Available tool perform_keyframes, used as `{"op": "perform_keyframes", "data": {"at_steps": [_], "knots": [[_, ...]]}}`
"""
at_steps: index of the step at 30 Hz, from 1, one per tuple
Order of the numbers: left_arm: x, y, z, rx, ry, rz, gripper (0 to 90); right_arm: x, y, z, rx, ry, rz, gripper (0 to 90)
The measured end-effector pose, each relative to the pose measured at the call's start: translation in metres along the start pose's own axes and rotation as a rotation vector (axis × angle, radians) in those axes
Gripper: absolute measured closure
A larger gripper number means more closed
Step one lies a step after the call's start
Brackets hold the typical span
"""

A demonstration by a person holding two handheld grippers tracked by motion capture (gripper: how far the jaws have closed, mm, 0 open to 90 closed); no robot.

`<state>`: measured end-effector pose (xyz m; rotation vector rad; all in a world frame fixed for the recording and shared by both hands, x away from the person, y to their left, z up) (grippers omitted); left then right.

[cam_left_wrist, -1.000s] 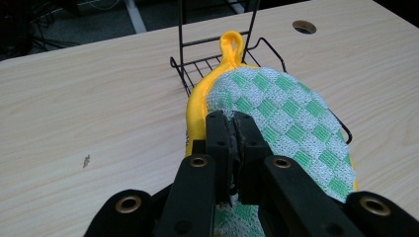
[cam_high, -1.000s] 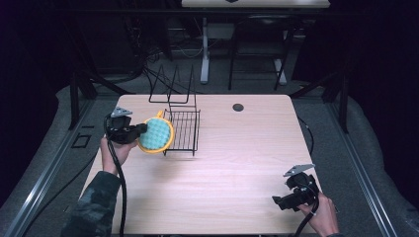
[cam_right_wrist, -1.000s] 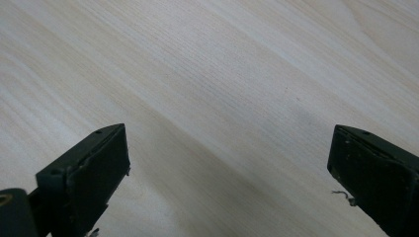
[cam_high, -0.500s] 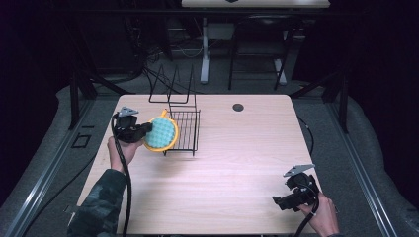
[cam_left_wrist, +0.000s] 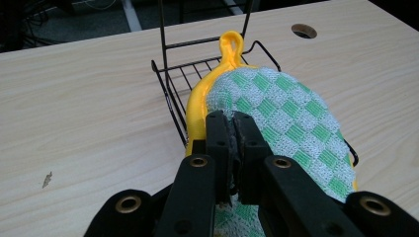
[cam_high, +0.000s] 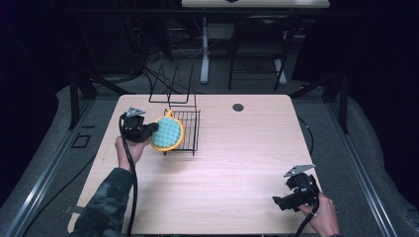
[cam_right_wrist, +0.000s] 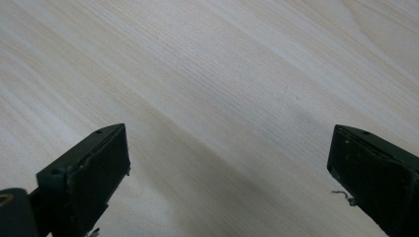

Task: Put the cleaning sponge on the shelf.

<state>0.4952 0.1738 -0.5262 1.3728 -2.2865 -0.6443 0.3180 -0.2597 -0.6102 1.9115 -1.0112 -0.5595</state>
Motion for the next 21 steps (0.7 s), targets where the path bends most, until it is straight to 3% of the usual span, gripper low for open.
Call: {"op": "perform_keyframes", "data": {"at_steps": [14, 21], "knots": [[0.0, -0.009, -0.001, 0.006, 0.012, -0.006, 87.3, 0.0, 0.0, -0.001, -0.001, -0.004, -0.001, 2.1], [0.009, -0.017, -0.004, 0.013, 0.003, -0.002, 87.3, 0.001, 0.0, 0.0, -0.001, -0.004, -0.002, 2.1]]}}
Point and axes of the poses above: each handheld gripper's, and its own axes: y roughly backward along the jaws, z roughly out of its underside, x roughly to its right, the point moved 9 cm from there along -y, roughly forward along the jaws, and after that the axes turned 1 degree about x, right-handed, at the moved point
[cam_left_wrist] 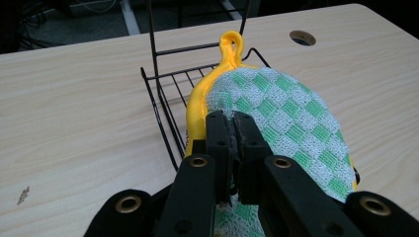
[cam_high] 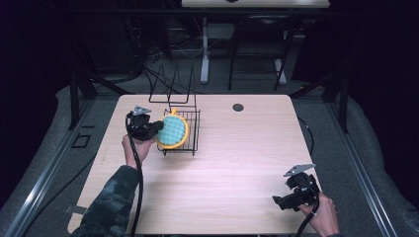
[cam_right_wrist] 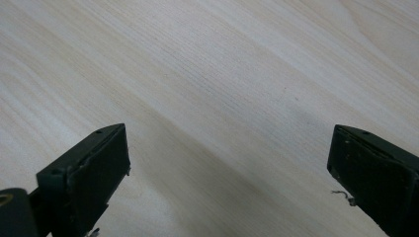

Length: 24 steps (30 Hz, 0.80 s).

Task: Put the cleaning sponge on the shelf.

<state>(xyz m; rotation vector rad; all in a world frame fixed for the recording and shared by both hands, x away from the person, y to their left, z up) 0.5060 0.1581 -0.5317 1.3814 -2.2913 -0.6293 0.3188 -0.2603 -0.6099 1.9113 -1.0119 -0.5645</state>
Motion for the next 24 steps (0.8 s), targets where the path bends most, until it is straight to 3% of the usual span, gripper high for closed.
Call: {"op": "perform_keyframes", "data": {"at_steps": [24], "knots": [[0.005, -0.021, 0.005, 0.011, 0.02, -0.035, 87.2, 0.0, 0.001, 0.003, -0.005, -0.005, -0.002, 2.1]]}}
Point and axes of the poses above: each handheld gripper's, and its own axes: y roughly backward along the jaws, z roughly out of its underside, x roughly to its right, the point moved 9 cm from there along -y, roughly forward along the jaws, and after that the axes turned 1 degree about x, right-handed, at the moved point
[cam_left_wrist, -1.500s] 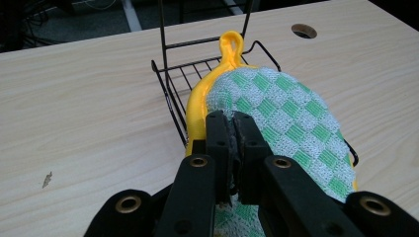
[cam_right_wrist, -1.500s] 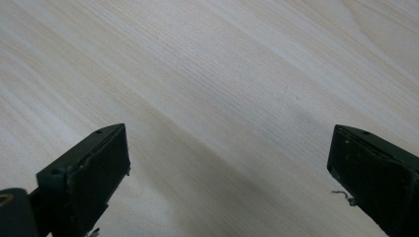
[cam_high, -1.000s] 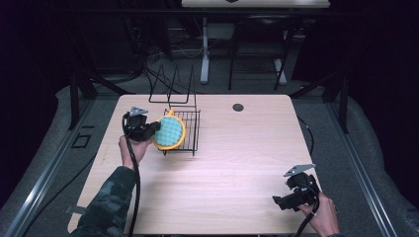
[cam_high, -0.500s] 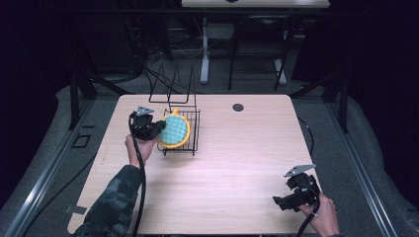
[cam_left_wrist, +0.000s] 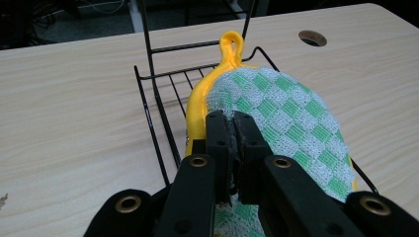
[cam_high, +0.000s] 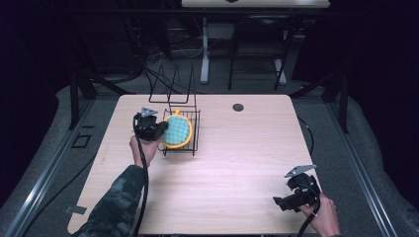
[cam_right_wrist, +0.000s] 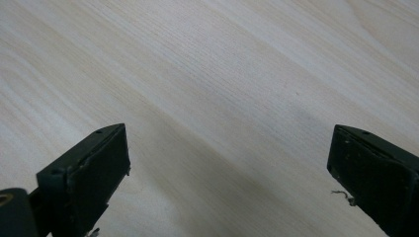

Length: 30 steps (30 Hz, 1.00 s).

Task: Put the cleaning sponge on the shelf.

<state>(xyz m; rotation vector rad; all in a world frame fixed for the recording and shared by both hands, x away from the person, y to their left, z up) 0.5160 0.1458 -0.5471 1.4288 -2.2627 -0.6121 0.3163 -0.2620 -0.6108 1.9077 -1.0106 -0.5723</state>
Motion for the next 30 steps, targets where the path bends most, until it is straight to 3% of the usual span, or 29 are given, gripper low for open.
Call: {"op": "perform_keyframes", "data": {"at_steps": [15, 30], "knots": [[-0.005, -0.022, 0.014, -0.06, 0.028, -0.033, 87.2, 0.0, 0.0, 0.001, -0.001, -0.001, 0.001, 2.2], [-0.005, -0.04, 0.019, -0.078, 0.04, -0.045, 86.7, 0.0, 0.0, 0.0, 0.002, 0.003, 0.006, 2.2]]}}
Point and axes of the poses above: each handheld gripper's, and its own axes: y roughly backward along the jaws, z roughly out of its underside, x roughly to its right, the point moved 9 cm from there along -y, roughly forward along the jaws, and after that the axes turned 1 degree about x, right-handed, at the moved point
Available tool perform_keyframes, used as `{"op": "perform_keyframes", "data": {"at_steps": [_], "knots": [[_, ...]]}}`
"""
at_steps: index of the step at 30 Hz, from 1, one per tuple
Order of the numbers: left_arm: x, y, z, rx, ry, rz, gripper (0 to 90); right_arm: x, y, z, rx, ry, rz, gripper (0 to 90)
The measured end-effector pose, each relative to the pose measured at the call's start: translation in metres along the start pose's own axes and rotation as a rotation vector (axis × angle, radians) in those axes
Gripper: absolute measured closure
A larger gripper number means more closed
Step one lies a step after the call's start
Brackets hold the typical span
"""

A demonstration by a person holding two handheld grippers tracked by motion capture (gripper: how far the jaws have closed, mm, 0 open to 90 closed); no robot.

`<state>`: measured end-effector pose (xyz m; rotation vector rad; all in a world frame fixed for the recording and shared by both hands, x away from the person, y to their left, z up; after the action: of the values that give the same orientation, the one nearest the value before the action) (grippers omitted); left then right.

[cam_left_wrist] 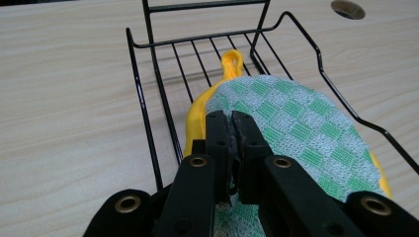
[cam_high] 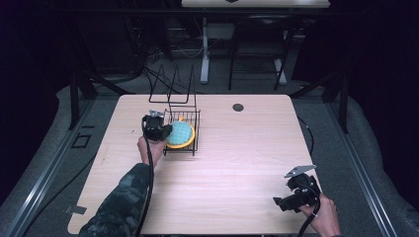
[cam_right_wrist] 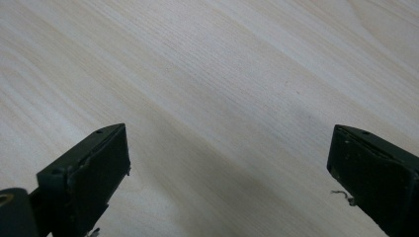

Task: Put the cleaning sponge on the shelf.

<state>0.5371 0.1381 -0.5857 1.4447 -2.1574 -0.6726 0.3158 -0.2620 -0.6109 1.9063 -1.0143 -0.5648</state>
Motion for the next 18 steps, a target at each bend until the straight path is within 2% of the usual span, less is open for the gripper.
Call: {"op": "perform_keyframes", "data": {"at_steps": [18], "knots": [[0.0017, 0.0004, 0.0002, -0.009, -0.008, -0.008, 84.0, -0.0001, -0.0004, 0.0, -0.001, 0.003, -0.002, 2.2]]}}
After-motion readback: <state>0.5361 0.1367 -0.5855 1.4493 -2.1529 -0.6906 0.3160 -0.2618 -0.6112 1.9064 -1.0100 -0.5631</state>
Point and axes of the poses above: each handheld gripper's, and its own axes: y roughly backward along the jaws, z roughly out of its underside, x roughly to its right, the point moved 9 cm from there along -y, roughly forward along the jaws, and after that the axes turned 1 degree about x, right-handed, at the moved point
